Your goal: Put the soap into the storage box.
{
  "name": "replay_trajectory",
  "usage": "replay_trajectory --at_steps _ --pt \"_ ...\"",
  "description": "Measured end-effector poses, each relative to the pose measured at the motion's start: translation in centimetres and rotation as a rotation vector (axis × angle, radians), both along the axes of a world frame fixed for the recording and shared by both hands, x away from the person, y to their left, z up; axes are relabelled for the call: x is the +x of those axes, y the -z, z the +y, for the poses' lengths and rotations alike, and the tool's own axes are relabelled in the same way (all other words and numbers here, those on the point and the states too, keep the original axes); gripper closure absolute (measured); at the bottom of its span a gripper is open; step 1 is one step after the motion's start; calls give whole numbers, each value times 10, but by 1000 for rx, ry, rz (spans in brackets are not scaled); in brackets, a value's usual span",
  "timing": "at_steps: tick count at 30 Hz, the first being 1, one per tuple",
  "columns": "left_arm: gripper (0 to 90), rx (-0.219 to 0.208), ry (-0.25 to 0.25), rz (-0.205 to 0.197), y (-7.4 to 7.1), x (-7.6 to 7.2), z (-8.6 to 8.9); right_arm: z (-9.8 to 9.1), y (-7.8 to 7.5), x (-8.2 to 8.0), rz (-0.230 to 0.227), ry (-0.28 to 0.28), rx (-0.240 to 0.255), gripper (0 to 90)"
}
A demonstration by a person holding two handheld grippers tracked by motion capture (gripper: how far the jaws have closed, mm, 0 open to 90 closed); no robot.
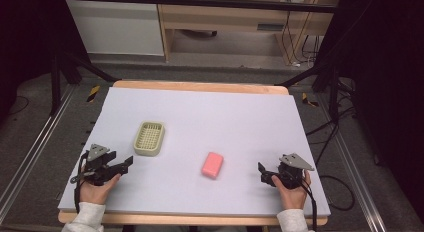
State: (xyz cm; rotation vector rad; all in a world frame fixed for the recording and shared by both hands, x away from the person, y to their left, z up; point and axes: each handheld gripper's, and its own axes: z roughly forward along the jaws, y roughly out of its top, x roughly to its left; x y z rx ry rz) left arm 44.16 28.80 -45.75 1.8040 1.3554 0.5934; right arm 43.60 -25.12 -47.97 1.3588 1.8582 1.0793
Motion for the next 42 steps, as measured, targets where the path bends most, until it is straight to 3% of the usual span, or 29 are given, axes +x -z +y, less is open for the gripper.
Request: replay_trajectory --at_steps 14,42 --pt "312 17 85 -13 -2 -5 -28 1 3 -1 -25 6 -4 46" --pt "289 27 168 -5 -3 -8 -62 2 6 0 -20 14 -16 45"
